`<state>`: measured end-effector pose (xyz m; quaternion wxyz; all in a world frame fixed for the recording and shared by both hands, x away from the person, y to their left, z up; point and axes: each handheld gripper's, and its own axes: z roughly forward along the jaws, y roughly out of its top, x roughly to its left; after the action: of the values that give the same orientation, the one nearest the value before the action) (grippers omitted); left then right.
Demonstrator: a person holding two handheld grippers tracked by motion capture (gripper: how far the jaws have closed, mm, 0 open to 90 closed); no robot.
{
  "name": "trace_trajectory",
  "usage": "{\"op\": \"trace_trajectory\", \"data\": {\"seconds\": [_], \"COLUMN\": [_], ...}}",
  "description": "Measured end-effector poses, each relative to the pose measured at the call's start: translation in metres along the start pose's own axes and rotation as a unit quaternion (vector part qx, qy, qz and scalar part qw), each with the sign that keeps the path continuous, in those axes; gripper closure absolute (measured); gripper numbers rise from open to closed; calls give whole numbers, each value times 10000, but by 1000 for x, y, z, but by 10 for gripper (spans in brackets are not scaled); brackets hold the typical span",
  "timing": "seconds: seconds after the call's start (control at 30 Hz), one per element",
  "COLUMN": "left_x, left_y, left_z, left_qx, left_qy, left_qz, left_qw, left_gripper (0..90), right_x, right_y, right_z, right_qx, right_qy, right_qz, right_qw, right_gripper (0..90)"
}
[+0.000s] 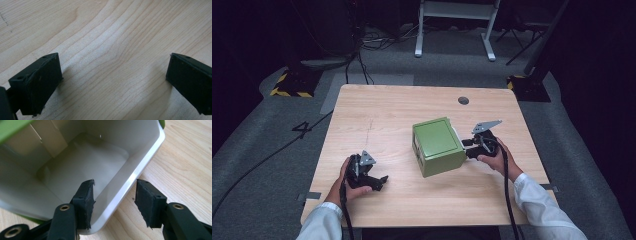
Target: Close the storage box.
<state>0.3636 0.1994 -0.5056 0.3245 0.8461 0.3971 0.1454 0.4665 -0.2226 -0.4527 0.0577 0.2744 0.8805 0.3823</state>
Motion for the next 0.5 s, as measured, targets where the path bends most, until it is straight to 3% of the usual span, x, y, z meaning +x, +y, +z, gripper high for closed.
{"op": "trace_trajectory", "data": {"seconds": [0.5], "left_x": [0], "left_y": [0], "left_z": [0], "left_qx": [1], "left_qy": [0], "left_qz": [2], "left_qw": [10000], "left_gripper": [5], "right_x": [2], "right_y": [1], "right_z": [1], "right_qx": [28], "right_qy": [-84], "right_qz": [-196], "right_qw": [9998], "right_gripper": [465]}}
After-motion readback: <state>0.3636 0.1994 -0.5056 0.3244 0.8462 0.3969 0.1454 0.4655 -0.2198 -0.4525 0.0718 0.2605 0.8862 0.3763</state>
